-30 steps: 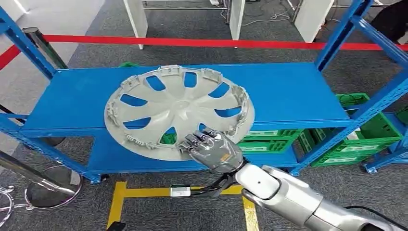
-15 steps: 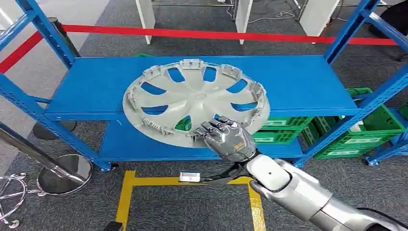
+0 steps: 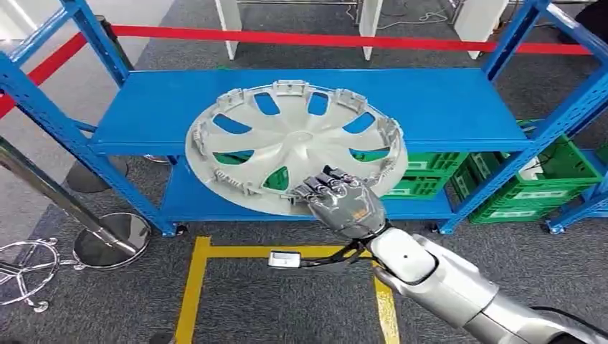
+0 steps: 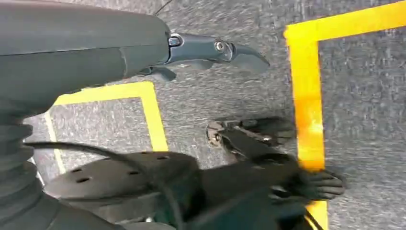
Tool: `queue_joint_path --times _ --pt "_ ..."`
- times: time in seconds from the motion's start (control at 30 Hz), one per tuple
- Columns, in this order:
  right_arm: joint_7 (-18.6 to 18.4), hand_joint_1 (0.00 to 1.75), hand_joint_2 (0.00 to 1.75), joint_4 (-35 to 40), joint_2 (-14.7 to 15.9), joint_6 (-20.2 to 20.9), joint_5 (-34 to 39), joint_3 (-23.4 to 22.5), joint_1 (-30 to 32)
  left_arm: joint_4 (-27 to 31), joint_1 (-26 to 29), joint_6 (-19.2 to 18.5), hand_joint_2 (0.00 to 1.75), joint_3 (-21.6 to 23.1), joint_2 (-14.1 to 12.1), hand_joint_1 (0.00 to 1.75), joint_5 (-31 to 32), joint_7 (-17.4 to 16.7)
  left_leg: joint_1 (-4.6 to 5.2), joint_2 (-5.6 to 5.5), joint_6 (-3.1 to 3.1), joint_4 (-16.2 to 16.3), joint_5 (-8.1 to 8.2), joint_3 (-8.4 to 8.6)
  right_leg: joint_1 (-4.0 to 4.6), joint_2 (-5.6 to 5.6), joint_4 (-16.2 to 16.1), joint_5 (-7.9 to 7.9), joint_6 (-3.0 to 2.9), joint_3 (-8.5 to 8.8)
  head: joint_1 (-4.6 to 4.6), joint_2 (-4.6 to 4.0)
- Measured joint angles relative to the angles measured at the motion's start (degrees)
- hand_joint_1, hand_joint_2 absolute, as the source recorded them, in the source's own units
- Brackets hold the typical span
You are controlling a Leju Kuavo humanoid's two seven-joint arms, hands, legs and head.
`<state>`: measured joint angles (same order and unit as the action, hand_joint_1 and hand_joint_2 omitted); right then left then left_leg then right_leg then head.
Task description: Take the parts from the cabinet and place them on the table.
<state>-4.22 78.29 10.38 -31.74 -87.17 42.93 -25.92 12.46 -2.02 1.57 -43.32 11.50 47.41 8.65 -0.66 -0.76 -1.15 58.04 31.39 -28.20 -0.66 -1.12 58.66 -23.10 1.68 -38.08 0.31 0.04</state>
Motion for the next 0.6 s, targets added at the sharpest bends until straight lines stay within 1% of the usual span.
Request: queue_joint_path --times 0.03,0.07,0.1,0.13,0.17,0.2,0.23,0.27,0.3,0.33,0.37,0.4,0.43,0.47,0.5,0.53,0.57,0.6 --pt "-0.2 1.75 1.75 0.1 0.0 0.1 0.0 -0.1 0.0 0.0 0.0 0.0 1.75 -0.2 0.0 0.00 0.0 0.0 0.01 0.05 0.51 0.5 -0.33 -0.83 0.03 -0.04 0.0 0.59 0.28 0.00 0.11 0.00" --pt "-0.2 1.75 1.75 0.3 0.0 0.2 0.0 -0.1 0.0 0.0 0.0 0.0 1.75 -0.5 0.0 0.00 0.0 0.0 0.22 0.02 1.00 0.8 -0.57 -1.16 -0.06 -0.05 -0.3 1.21 0.52 -0.13 -0.05 0.02" --pt "-0.2 1.75 1.75 0.3 0.0 0.2 -0.1 -0.1 0.1 0.0 0.1 0.0 1.75 -0.8 0.0 0.00 0.1 0.0 0.31 0.05 1.63 0.8 -1.01 -1.42 -0.15 -0.05 -0.6 1.79 0.87 -0.22 0.09 0.00" --pt "-0.2 1.75 1.75 0.4 0.2 0.2 -0.1 -0.2 0.2 0.0 0.2 0.0 1.75 -1.0 0.1 0.00 0.2 0.0 0.01 0.38 2.48 0.6 -1.83 -2.26 -0.32 0.14 -0.4 1.61 1.20 -0.69 0.13 0.00" --pt "-0.3 1.75 1.75 0.6 0.3 0.3 -0.1 -0.2 0.2 0.0 0.2 0.1 1.75 -1.1 0.1 0.00 0.4 0.0 0.04 0.48 3.03 0.6 -2.52 -2.93 -0.41 0.42 0.8 -1.24 1.37 -1.56 0.26 0.00" --pt "-0.3 1.75 1.75 0.7 0.3 0.3 -0.1 -0.2 0.3 0.0 0.2 0.2 1.75 -1.1 0.1 0.00 0.4 0.1 0.08 0.51 3.38 0.6 -3.19 -3.74 -0.38 0.68 3.8 -4.95 1.50 -2.63 0.39 0.00" --pt "-0.4 1.75 1.75 0.7 0.4 0.3 0.0 -0.3 0.3 0.0 0.1 0.3 1.75 -1.2 0.1 0.00 0.5 0.1 0.17 0.50 3.52 0.6 -3.88 -4.64 -0.37 0.82 8.1 -8.34 1.60 -3.58 0.48 0.00" --pt "-0.5 1.75 1.75 0.7 0.5 0.3 0.0 -0.5 0.5 0.0 0.1 0.4 1.75 -1.2 0.1 0.00 0.5 0.1 0.34 0.50 3.67 0.6 -4.65 -5.64 -0.38 0.88 12.8 -11.01 1.65 -4.53 0.59 0.00" --pt "-0.5 1.75 1.75 0.7 0.6 0.3 0.1 -0.6 0.8 0.0 0.1 0.5 1.75 -1.2 0.1 0.00 0.5 0.1 0.54 0.50 3.76 0.7 -5.38 -6.67 -0.35 0.89 16.6 -12.01 1.60 -4.94 0.61 0.00" --pt "-0.6 1.75 1.75 0.7 0.7 0.3 0.1 -0.7 1.2 0.0 0.2 0.5 1.75 -1.2 0.1 0.00 0.6 0.2 0.74 0.50 3.80 0.7 -6.08 -7.42 -0.28 0.90 18.1 -11.01 1.43 -4.36 0.59 0.00" --pt "-0.6 1.75 1.75 0.7 0.8 0.3 0.1 -0.7 1.4 0.0 0.2 0.6 1.75 -1.2 0.1 0.00 0.8 0.3 0.96 0.49 3.83 0.8 -6.80 -8.32 -0.09 0.94 17.1 -8.93 1.04 -2.56 0.66 0.00" --pt "-0.6 1.75 1.75 0.7 0.9 0.2 0.1 -0.8 1.6 0.0 0.2 0.7 1.75 -1.2 0.1 0.00 1.1 0.3 1.21 0.47 3.85 0.8 -7.44 -9.08 0.11 0.96 14.2 -6.83 0.52 0.08 0.66 0.00" --pt "-0.7 1.75 1.75 0.7 0.9 0.2 0.1 -0.9 1.8 0.0 0.2 0.7 1.75 -1.2 0.2 0.00 1.2 0.3 1.41 0.43 3.84 0.8 -8.04 -9.68 0.39 1.07 9.6 -5.82 -0.18 3.75 0.68 0.00" --pt "-0.7 1.75 1.75 0.7 0.9 0.2 0.2 -1.2 1.9 0.0 0.1 0.7 1.75 -1.2 0.3 0.00 1.2 0.4 1.30 0.43 3.82 0.8 -8.59 -10.05 0.90 1.25 3.6 -6.63 -1.10 8.01 0.63 0.00" --pt "-0.7 1.75 1.75 0.9 0.9 0.2 0.2 -1.4 1.9 0.0 0.1 0.7 1.75 -1.2 0.4 0.00 1.2 0.4 1.66 0.37 3.44 0.9 -9.18 -10.47 1.06 1.12 -1.6 -8.86 -1.56 11.63 0.59 0.00" --pt "-0.7 1.75 1.75 1.1 0.9 0.2 0.2 -1.6 1.9 0.0 0.1 0.7 1.75 -1.2 0.4 0.00 1.2 0.4 1.43 0.47 3.19 0.8 -9.74 -10.61 1.24 1.10 -2.8 -9.27 -0.88 12.05 0.61 0.00" --pt "-0.7 1.75 1.75 1.1 0.9 0.2 0.1 -1.6 2.0 0.0 0.1 0.8 1.75 -1.2 0.4 0.00 1.2 0.4 1.12 0.49 2.81 0.4 -10.40 -10.61 1.53 1.13 -2.8 -8.82 -0.99 11.05 0.68 0.00" --pt "-0.7 1.75 1.75 1.1 1.0 0.2 0.1 -1.6 2.0 0.0 0.1 0.8 1.75 -1.2 0.4 0.00 1.2 0.4 1.03 0.50 2.46 0.1 -11.04 -10.59 1.67 1.10 -2.8 -8.34 -1.15 10.93 0.77 0.00"
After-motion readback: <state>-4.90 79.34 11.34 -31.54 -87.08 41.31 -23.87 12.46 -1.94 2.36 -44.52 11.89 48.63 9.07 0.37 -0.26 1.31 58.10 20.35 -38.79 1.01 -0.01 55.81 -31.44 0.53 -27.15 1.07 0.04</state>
